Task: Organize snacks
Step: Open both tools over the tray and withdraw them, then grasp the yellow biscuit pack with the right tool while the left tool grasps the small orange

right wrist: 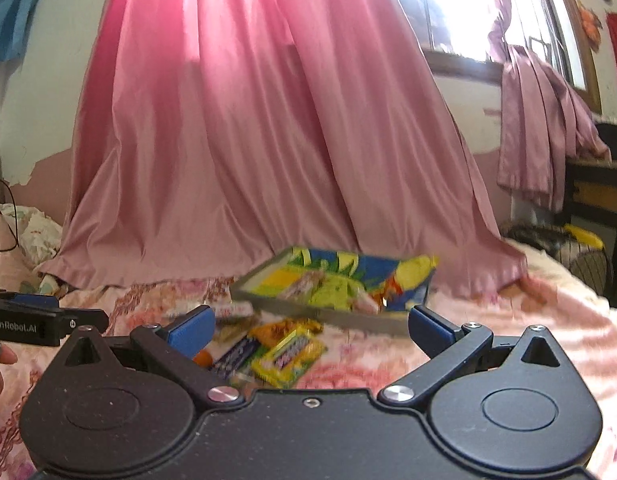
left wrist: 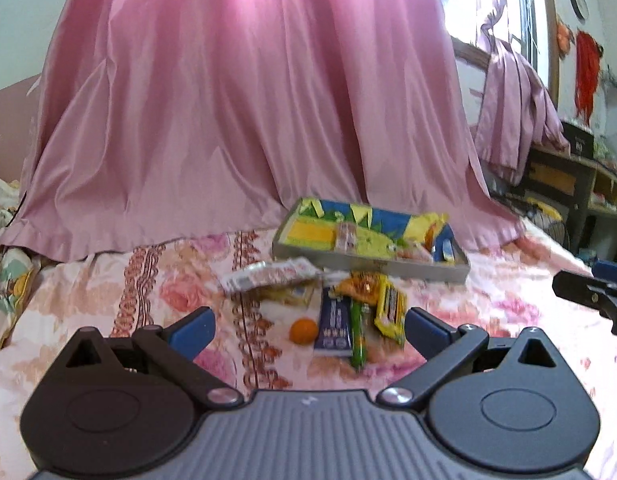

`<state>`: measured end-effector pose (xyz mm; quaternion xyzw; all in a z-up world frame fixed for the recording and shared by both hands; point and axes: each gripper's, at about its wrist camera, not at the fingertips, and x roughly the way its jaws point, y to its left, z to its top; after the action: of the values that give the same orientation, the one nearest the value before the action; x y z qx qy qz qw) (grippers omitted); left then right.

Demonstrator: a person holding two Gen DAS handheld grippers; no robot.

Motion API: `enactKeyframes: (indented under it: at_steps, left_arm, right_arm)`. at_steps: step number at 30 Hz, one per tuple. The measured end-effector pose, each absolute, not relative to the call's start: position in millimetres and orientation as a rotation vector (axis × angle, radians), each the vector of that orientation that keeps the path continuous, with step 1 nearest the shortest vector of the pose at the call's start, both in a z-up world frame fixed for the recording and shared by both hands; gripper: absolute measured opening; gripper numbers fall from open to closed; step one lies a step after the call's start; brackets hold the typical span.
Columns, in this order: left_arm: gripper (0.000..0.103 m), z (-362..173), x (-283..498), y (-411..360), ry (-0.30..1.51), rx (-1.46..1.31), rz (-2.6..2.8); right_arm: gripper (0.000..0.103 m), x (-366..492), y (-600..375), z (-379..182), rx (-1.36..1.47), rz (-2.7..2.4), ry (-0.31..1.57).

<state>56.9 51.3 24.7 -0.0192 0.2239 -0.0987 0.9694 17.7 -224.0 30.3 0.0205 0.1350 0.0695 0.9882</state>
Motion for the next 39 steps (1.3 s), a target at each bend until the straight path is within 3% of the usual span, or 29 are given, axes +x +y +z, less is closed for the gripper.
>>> enactKeyframes:
  at_steps: [17, 39]
  left_arm:
    - [0.103, -12, 42, 49, 0.590, -0.048, -0.147]
    - [0.103, -14, 48, 41, 0.638, -0.007, -0.116]
  right_arm:
    - [0.102, 22, -219, -6, 0.088, 0.107, 0.472]
    - [0.102, 29, -222, -15, 0.133, 0.130, 0.524]
